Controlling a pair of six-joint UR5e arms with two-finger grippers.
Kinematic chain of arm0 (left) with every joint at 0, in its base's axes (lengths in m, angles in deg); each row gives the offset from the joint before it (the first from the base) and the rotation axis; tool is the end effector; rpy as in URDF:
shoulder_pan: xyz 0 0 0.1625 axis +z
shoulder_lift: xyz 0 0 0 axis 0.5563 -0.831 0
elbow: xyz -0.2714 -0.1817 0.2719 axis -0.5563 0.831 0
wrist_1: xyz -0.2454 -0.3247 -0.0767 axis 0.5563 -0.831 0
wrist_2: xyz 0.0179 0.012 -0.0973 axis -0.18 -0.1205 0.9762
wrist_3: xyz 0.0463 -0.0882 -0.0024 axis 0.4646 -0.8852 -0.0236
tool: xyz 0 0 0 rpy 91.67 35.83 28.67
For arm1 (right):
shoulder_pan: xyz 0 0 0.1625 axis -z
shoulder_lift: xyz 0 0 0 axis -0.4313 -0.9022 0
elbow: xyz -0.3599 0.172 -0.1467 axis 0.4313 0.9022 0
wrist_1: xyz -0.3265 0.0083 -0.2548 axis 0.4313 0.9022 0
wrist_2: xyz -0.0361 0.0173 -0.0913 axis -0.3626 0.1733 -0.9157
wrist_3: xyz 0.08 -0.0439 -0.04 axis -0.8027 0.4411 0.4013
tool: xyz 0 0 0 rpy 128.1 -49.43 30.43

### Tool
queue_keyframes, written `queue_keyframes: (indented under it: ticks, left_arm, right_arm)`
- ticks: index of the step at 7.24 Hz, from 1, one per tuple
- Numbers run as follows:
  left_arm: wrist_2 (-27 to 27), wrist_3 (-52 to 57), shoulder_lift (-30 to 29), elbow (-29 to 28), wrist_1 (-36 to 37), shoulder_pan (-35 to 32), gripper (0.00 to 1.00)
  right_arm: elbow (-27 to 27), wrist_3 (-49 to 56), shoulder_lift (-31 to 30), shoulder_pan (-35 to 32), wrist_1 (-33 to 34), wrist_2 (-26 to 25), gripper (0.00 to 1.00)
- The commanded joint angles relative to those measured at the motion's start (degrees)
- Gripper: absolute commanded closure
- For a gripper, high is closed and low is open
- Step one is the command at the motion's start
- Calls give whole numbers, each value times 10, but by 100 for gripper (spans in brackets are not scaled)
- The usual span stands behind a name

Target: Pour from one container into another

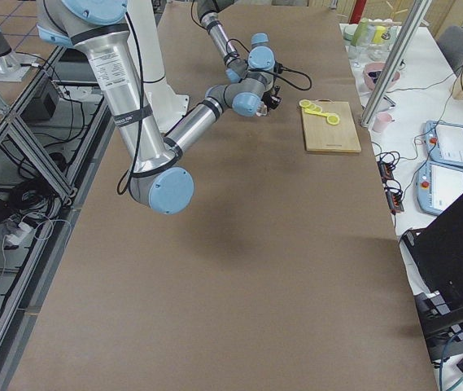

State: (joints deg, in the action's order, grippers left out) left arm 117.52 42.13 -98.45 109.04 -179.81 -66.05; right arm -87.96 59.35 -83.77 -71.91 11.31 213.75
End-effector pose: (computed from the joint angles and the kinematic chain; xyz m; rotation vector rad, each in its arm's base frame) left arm 0.5890 -0.4865 0.2160 1.4689 1.2404 0.9595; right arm -0.3520 -0.4761 0.2225 0.7590 -0.9411 -1.0325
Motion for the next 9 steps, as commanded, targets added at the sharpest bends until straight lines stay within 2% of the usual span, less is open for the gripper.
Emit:
queue_keyframes:
  ticks: [1, 5, 9]
  left_arm:
    - [-6, 0, -3, 0, -4, 12, 100]
    - [-13, 0, -2, 1, -4, 17, 100]
    - [-13, 0, 1, 5, -5, 19, 100]
  right_arm:
    - [0, 24, 40, 15, 79, -24, 100]
    - [-9, 76, 75, 33, 197, -35, 100]
    - [-9, 92, 99, 39, 268, -35, 100]
